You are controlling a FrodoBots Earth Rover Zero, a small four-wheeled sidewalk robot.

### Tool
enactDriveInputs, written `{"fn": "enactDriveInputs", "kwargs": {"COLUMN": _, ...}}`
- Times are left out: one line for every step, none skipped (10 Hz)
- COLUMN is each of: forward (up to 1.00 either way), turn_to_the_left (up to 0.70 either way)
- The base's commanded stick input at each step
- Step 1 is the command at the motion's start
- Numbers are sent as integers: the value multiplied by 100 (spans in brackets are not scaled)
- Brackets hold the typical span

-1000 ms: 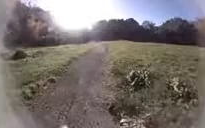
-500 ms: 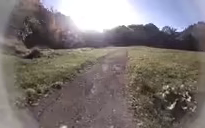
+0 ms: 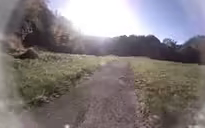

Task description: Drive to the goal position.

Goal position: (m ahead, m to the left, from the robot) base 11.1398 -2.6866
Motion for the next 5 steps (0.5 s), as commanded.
{"fn": "enactDriveInputs", "kwargs": {"forward": 100, "turn_to_the_left": -32}}
{"fn": "enactDriveInputs", "kwargs": {"forward": 100, "turn_to_the_left": -5}}
{"fn": "enactDriveInputs", "kwargs": {"forward": 100, "turn_to_the_left": 1}}
{"fn": "enactDriveInputs", "kwargs": {"forward": 100, "turn_to_the_left": 1}}
{"fn": "enactDriveInputs", "kwargs": {"forward": 100, "turn_to_the_left": 1}}
